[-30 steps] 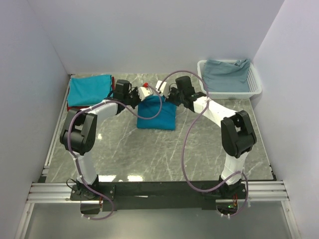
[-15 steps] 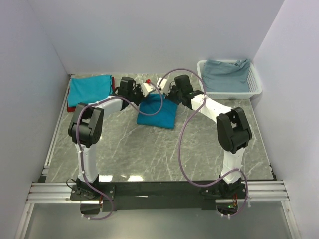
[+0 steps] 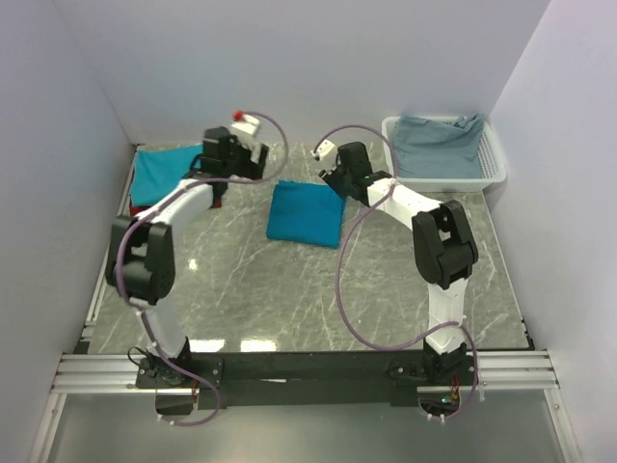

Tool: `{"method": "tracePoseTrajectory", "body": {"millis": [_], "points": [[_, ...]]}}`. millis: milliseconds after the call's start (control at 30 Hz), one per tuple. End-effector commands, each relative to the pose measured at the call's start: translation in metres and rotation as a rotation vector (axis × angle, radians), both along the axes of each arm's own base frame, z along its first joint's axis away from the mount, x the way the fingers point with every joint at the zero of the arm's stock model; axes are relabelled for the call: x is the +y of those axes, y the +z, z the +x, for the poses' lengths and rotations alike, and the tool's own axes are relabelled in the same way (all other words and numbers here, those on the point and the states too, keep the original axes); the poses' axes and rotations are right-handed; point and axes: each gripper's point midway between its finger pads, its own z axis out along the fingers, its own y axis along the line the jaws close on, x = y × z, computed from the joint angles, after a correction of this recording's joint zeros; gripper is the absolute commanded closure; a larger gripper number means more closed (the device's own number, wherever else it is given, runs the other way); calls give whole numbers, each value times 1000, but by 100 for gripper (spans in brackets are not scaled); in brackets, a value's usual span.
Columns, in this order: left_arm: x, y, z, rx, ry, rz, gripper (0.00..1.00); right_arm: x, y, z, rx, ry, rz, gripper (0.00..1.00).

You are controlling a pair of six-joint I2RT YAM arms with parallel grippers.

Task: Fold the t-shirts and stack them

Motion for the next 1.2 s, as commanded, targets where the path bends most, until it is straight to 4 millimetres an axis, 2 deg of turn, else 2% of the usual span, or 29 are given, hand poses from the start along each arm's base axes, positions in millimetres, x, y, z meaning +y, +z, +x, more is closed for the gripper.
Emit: {"method": "tracePoseTrajectory", "body": {"millis": [0, 33, 67, 100, 167, 233, 267, 333, 367, 400, 467, 500, 567, 600, 633, 667, 700, 733, 767, 800, 833, 867, 900, 933, 1000, 1167], "points": [[6, 52, -11, -1, 52, -255, 1, 6, 34, -21, 68, 46, 181, 52], [0, 47, -18, 61, 28, -277, 0, 13, 30, -30, 130, 78, 221, 52], [-6, 44, -21, 90, 6, -298, 1, 21, 34, -36, 178, 97, 267, 52], [-11, 33, -27, 152, -1, -321, 3, 28, 21, -50, 281, 112, 309, 52], [-23, 20, -38, 231, -45, -375, 10, 37, 17, -60, 380, 94, 391, 53], [-29, 2, -45, 310, -32, -420, 9, 38, 17, -64, 405, 73, 450, 52], [-30, -9, -50, 369, -2, -443, 8, 36, 9, -70, 433, 24, 472, 46], [-31, -27, -53, 429, 8, -444, 7, 27, 12, -63, 404, -60, 497, 39], [-31, -34, -55, 454, 15, -449, 1, 24, 10, -62, 424, -108, 522, 38], [-32, -44, -56, 491, 36, -460, 1, 20, 6, -61, 437, -137, 528, 37], [-32, -51, -55, 516, 53, -472, 1, 11, -1, -56, 444, -216, 542, 36], [-31, -64, -55, 552, 82, -471, 1, 9, -7, -54, 447, -234, 539, 35], [-34, -67, -49, 571, 96, -481, 1, 4, -11, -48, 447, -276, 543, 35], [-36, -79, -50, 607, 95, -480, 0, 4, -18, -47, 461, -285, 545, 36], [-39, -75, -46, 603, 88, -484, 2, 4, -21, -46, 472, -297, 554, 37], [-41, -80, -45, 616, 88, -482, 2, 5, -23, -43, 475, -298, 555, 42], [-44, -88, -44, 633, 87, -476, 3, 6, -33, -43, 500, -297, 545, 49], [-45, -85, -39, 626, 85, -479, 6, 7, -37, -41, 510, -291, 539, 55], [-46, -87, -37, 630, 88, -480, 9, 10, -31, -32, 496, -287, 548, 60], [-47, -89, -36, 633, 89, -483, 9, 12, -44, -35, 543, -291, 532, 64], [-48, -86, -31, 616, 89, -486, 10, 15, -38, -27, 529, -280, 536, 69], [-48, -83, -28, 607, 93, -488, 12, 15, -39, -24, 527, -286, 535, 70], [-48, -84, -25, 604, 97, -487, 14, 13, -48, -25, 550, -304, 515, 73], [-46, -79, -18, 583, 108, -484, 17, 14, -41, -17, 534, -303, 515, 75], [-47, -73, -11, 562, 113, -491, 21, 9, -55, -19, 578, -337, 481, 76], [-66, -50, 2, 510, 34, -568, 29, 0, -66, -20, 609, -404, 473, 77]]}}
